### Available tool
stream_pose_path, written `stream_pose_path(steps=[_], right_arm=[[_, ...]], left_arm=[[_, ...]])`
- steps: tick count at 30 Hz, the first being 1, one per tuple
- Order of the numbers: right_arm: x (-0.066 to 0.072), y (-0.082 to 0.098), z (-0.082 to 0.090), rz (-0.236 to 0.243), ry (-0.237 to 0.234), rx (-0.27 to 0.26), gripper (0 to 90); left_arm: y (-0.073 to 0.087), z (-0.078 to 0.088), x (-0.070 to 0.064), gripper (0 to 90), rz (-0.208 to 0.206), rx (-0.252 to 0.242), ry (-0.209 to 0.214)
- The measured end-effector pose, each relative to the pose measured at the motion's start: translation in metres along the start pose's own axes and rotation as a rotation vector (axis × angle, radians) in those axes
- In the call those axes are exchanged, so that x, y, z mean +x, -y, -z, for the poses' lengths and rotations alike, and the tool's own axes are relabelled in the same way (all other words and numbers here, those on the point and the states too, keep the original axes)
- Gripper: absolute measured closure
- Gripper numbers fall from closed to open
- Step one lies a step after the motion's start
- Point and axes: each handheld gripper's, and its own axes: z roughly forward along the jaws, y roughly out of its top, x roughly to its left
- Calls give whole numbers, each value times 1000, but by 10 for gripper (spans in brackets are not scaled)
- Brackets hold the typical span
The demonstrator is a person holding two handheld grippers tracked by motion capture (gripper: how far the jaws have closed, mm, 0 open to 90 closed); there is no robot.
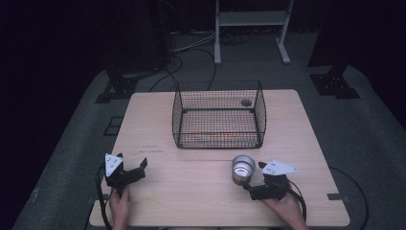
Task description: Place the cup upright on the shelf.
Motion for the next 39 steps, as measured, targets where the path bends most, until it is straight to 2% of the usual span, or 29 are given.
stream_pose_path(steps=[13, 20, 24, 25, 31, 39], right_arm=[[0, -8, -19, -7, -3, 16, 34], [1, -10, -24, -14, -1, 5, 35], [1, -12, -27, -12, -1, 3, 52], [0, -13, -27, -15, -7, 4, 104], [0, -14, -27, -10, -22, 4, 163], [-2, -15, -25, -15, -24, -1, 177]], left_arm=[[0, 0, 0, 0, 0, 0, 1], [0, 0, 0, 0, -1, -1, 1], [0, 0, 0, 0, 0, -1, 1], [0, 0, 0, 0, -1, -2, 1], [0, 0, 0, 0, -1, -2, 1], [0, 0, 0, 0, -1, -1, 1]])
